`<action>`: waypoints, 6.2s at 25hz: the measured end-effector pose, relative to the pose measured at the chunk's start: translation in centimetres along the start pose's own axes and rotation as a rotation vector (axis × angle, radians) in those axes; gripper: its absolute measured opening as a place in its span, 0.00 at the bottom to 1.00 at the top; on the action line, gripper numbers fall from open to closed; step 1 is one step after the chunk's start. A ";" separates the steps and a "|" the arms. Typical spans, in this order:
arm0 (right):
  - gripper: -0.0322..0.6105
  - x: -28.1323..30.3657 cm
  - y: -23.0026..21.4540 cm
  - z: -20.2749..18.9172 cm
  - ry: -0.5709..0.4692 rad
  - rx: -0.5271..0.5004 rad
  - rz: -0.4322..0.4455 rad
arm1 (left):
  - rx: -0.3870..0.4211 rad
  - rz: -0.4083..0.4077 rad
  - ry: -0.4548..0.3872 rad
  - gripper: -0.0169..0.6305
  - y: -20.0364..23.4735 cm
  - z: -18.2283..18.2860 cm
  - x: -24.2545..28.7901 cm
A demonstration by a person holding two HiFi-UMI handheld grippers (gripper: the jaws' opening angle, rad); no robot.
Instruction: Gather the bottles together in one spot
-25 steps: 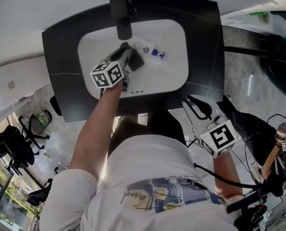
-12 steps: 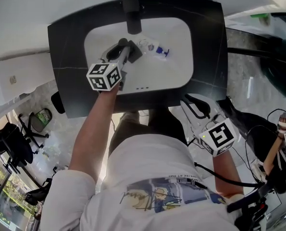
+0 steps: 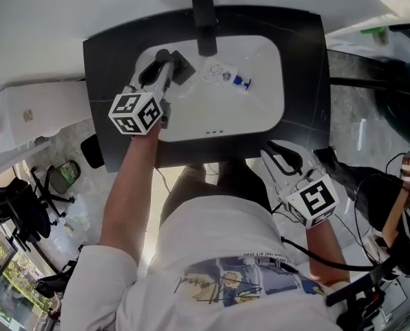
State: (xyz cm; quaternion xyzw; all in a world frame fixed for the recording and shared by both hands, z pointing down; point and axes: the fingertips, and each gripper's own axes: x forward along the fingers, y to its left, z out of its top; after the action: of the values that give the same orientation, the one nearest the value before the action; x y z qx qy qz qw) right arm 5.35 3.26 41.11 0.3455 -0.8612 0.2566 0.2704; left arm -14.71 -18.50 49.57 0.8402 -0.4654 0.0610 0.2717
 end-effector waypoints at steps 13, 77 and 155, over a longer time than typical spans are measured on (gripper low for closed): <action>0.16 -0.4 0.9 -0.2 -0.015 0.029 -0.053 | 0.091 -0.022 -0.096 0.16 2.0 8.7 1.4; 0.16 -7.1 -2.6 -9.2 -0.114 0.296 -0.289 | 1.133 -0.483 0.781 0.25 -13.8 -21.3 9.8; 0.16 1.7 1.2 2.4 0.004 -0.099 -0.020 | 0.338 0.032 -0.121 0.14 3.9 12.1 -3.1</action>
State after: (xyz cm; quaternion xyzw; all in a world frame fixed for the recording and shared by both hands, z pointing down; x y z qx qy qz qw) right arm 2.71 1.72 40.13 0.3399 -0.8688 0.2115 0.2914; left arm -21.44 -23.99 39.84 0.8684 -0.4774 0.0922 0.0972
